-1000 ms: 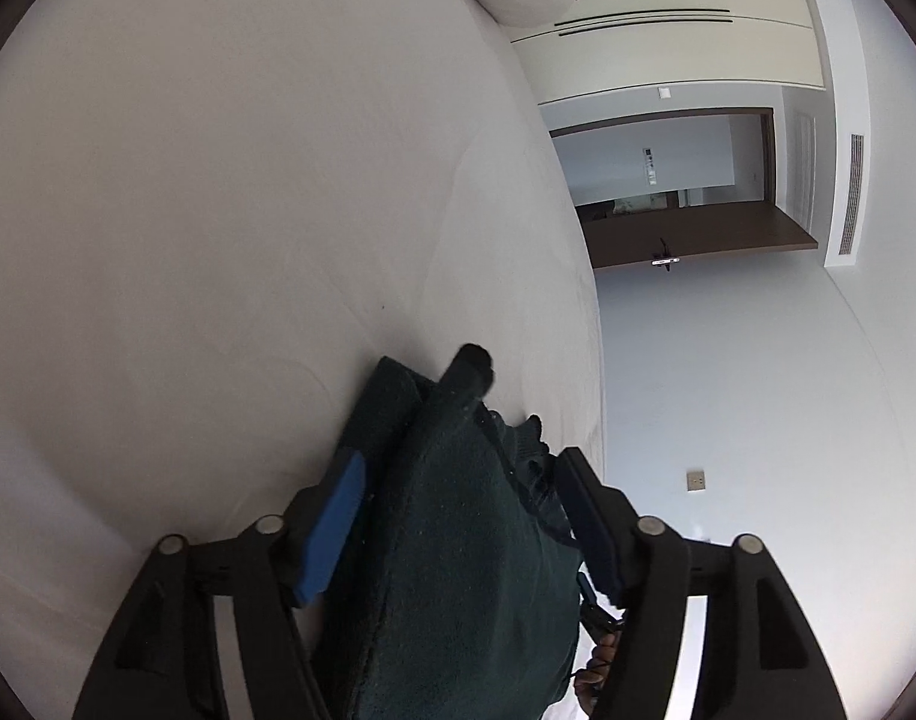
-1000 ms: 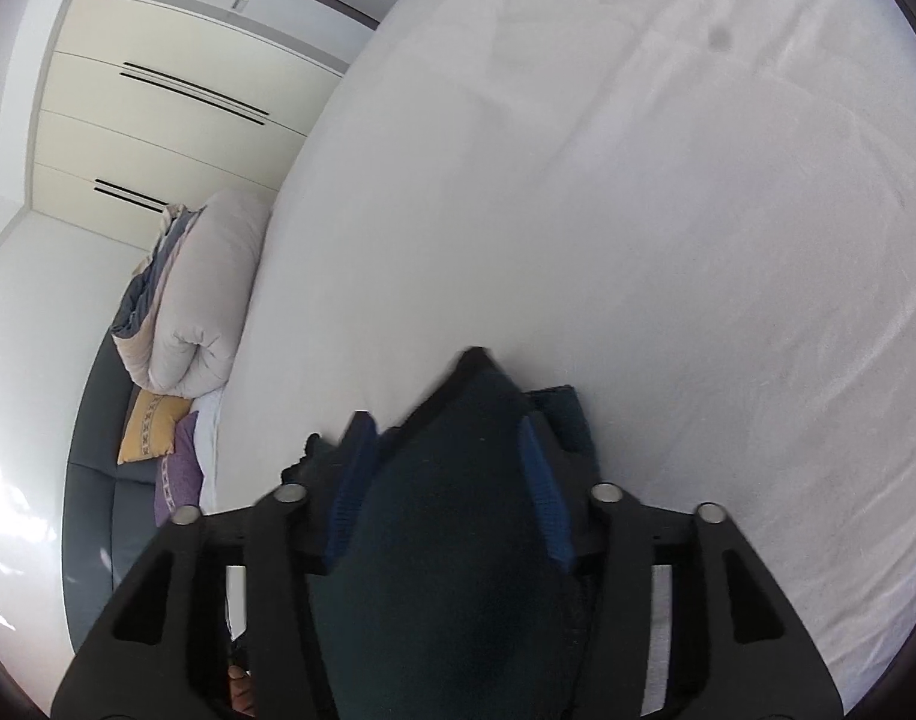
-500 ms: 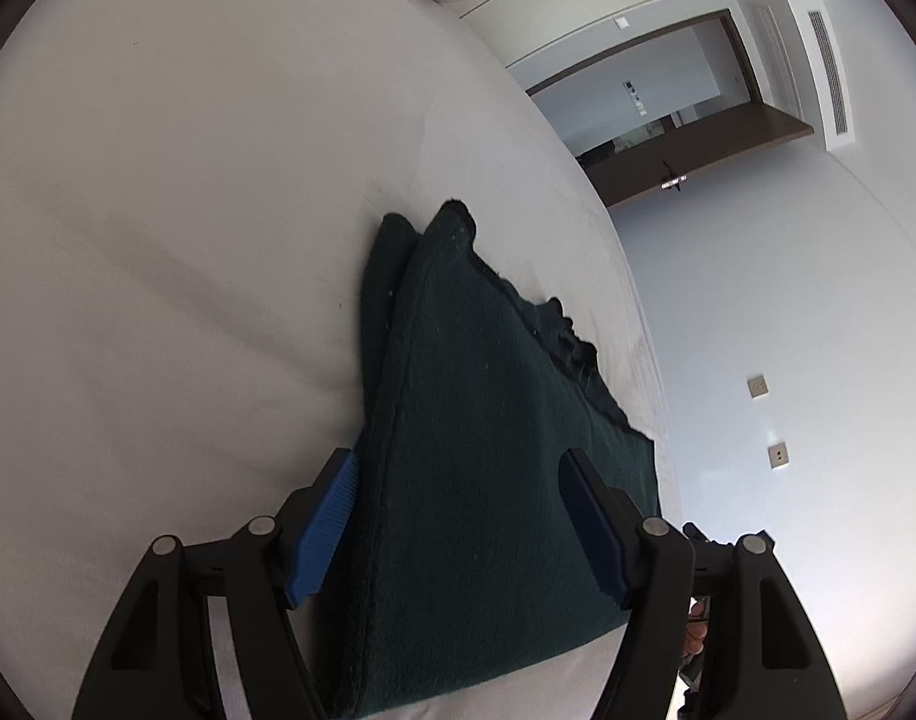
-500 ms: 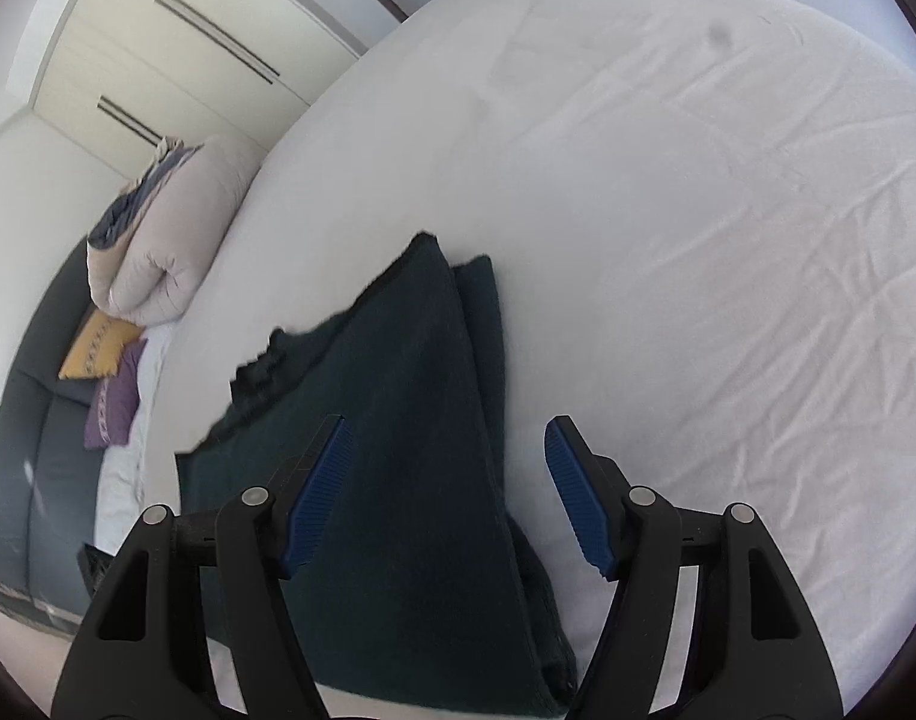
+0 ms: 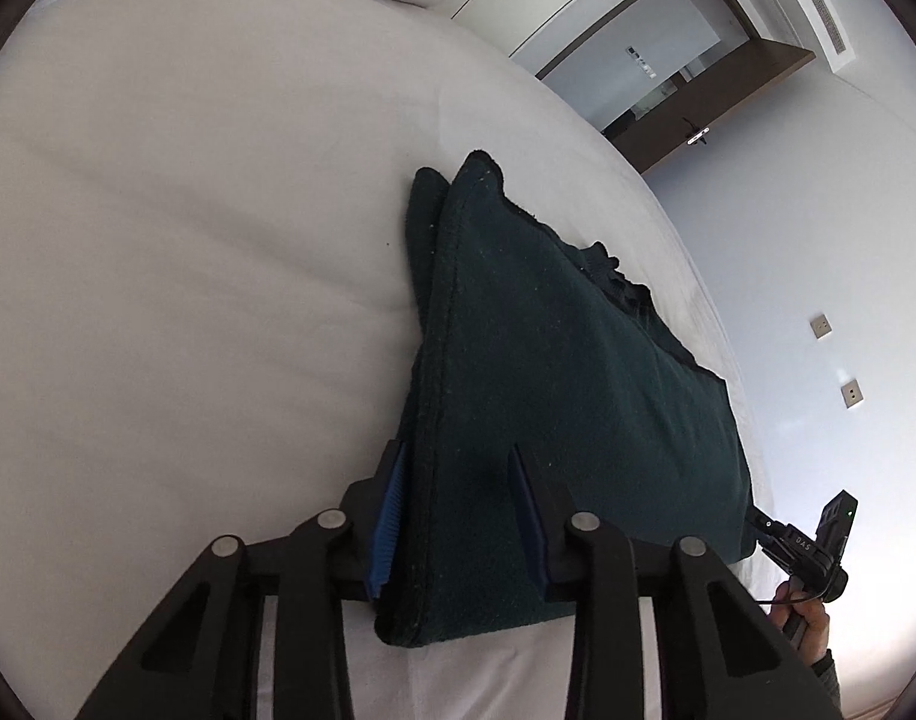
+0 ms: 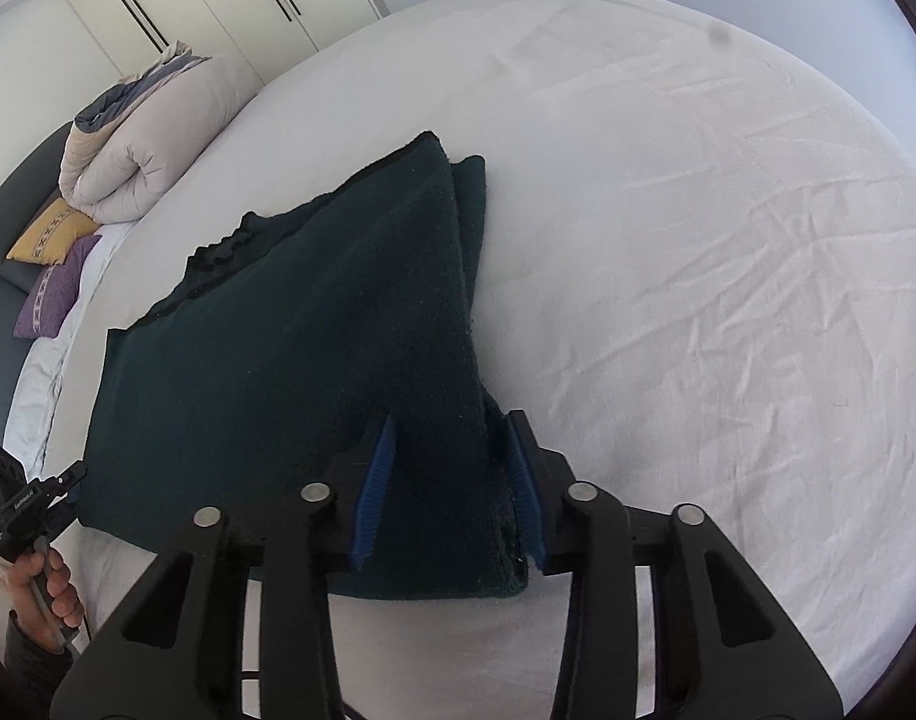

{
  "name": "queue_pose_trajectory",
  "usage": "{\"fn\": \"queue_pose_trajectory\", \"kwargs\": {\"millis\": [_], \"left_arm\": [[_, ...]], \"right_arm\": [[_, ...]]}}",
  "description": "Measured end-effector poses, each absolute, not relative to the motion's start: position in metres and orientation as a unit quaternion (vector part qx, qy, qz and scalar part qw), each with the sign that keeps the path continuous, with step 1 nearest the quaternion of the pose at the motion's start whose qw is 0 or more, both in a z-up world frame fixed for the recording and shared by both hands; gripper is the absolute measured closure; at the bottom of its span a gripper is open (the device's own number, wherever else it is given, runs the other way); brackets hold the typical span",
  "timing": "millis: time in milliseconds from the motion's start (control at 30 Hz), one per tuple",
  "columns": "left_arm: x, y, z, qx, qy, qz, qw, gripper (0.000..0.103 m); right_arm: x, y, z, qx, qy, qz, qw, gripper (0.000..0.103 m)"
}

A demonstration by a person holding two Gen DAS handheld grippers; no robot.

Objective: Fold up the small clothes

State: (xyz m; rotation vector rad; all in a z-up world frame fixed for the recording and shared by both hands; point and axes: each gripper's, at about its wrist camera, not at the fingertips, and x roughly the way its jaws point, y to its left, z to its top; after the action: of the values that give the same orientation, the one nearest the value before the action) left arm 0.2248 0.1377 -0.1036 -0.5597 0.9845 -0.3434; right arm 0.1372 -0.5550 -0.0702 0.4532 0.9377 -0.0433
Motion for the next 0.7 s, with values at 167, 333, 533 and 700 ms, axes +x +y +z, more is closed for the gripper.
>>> {"fn": "queue_pose_trajectory", "kwargs": {"millis": [167, 333, 533, 700], "left_arm": [[0.219, 0.136, -0.101, -0.239, 0.464, -0.157, 0.838, 0.088], [0.216, 0.133, -0.101, -0.221, 0.463, -0.157, 0.844, 0.097], [0.212, 0.133, -0.098, -0.216, 0.461, -0.154, 0.847, 0.097], [0.204, 0.136, -0.098, -0.221, 0.461, -0.156, 0.845, 0.098]], "right_arm": [[0.135, -0.557, -0.073, 0.217, 0.448, -0.023, 0.867, 0.076], [0.135, -0.552, -0.072, 0.195, 0.454, -0.024, 0.869, 0.089], [0.128, -0.554, -0.067, 0.194, 0.449, -0.028, 0.872, 0.093], [0.121, -0.557, -0.063, 0.205, 0.446, -0.031, 0.871, 0.094]]}}
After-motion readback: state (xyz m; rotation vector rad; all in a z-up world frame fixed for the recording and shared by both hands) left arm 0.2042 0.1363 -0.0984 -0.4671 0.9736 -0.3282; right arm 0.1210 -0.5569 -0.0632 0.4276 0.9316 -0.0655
